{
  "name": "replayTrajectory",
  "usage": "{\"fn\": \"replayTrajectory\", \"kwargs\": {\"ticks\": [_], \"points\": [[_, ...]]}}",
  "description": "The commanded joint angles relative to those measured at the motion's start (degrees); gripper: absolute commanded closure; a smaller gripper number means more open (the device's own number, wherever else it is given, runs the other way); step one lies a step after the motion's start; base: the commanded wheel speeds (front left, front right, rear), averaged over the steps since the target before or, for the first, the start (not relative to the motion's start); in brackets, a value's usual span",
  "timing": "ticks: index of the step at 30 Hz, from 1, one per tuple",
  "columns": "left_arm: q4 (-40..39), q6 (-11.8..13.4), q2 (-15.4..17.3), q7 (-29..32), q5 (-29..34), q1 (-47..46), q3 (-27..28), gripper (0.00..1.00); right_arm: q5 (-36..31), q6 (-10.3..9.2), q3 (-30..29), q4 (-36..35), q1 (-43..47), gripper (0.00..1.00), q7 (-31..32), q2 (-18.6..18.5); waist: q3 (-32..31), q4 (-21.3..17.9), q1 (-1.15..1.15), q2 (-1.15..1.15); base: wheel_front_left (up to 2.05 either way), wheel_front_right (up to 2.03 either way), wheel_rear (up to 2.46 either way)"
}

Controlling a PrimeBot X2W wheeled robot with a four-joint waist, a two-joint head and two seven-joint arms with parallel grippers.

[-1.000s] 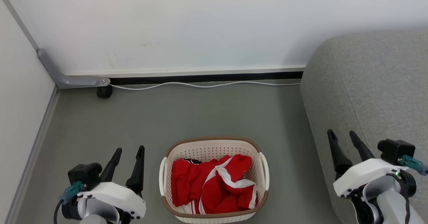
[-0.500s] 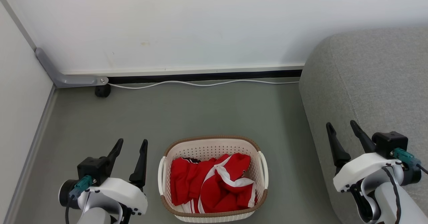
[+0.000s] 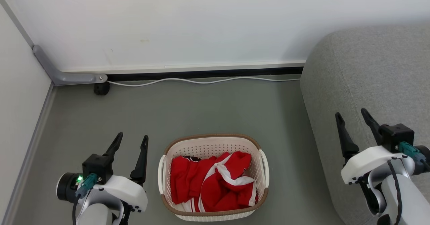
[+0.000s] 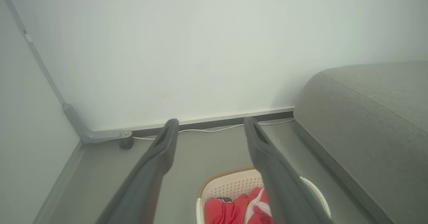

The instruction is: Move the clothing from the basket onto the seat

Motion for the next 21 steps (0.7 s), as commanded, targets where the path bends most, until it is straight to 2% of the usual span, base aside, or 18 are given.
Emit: {"fn": "replayTrajectory", "kwargs": {"ticks": [1, 10, 21], "points": [[-1.02, -0.01, 0.94, -0.78, 1.38, -3.18, 2.14, 0.0, -1.67, 0.41, 0.61, -1.1, -2.37, 0.0, -1.25, -0.32, 0.05, 0.02, 0.0, 0.0, 0.0, 0.0, 0.0], [-0.58, 0.35, 0.18, -0.78, 0.29, -2.99, 4.79, 0.0, -2.11, 0.41, -4.09, -1.58, -1.6, 0.0, -1.25, 1.39, -0.02, 0.13, 0.0, 0.0, 0.0, 0.0, 0.0], [-0.24, 0.15, -0.11, -0.78, 0.6, -2.71, 5.24, 0.0, -2.37, 0.41, -4.99, -1.56, -1.25, 0.0, -1.25, 1.79, -0.08, 0.13, 0.0, 0.0, 0.0, 0.0, 0.0]]}}
